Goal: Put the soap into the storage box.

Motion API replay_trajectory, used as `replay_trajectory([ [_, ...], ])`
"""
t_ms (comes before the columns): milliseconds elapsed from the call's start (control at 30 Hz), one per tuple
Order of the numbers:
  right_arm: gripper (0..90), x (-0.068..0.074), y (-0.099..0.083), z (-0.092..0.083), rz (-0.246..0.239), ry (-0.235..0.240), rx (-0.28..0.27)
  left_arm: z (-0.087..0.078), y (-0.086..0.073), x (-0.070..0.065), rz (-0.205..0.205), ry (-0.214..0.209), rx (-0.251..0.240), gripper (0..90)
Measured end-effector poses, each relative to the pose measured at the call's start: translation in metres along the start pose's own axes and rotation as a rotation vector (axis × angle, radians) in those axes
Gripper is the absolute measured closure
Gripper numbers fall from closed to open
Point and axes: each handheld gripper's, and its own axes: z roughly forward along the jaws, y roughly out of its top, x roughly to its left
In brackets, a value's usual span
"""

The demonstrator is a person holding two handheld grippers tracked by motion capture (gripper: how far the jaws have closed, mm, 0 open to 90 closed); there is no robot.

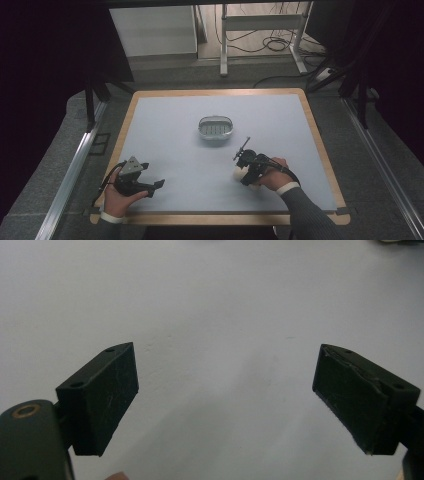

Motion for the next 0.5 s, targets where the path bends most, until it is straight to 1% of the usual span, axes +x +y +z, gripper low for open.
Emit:
replay_trajectory([
  [67,49.4,-0.001,0.0,-0.003,0.003,0.001,-0.011,0.0,0.0,0.0,0.0,0.0,0.0,11.7],
  [100,49.4,-0.003,0.001,-0.005,-0.005,-0.001,-0.021,0.0,0.0,0.0,0.001,0.001,0.001,11.7],
  [167,49.5,-0.005,0.001,-0.009,0.004,0.003,-0.03,0.0,0.0,0.0,0.001,0.001,0.0,11.7],
  [200,49.5,-0.006,0.001,-0.01,0.009,-0.003,-0.039,0.001,0.0,0.0,0.001,0.0,0.001,11.7],
  [267,49.5,-0.008,0.001,-0.011,0.006,-0.005,-0.049,0.001,0.0,0.0,0.005,0.003,0.004,11.7],
  [433,49.5,-0.01,0.001,-0.013,0.01,0.005,-0.053,0.001,0.0,0.0,0.005,0.003,0.004,11.7],
  [500,49.6,-0.011,0.001,-0.015,0.012,0.002,-0.06,0.001,0.0,0.0,0.005,0.002,0.004,11.6],
])
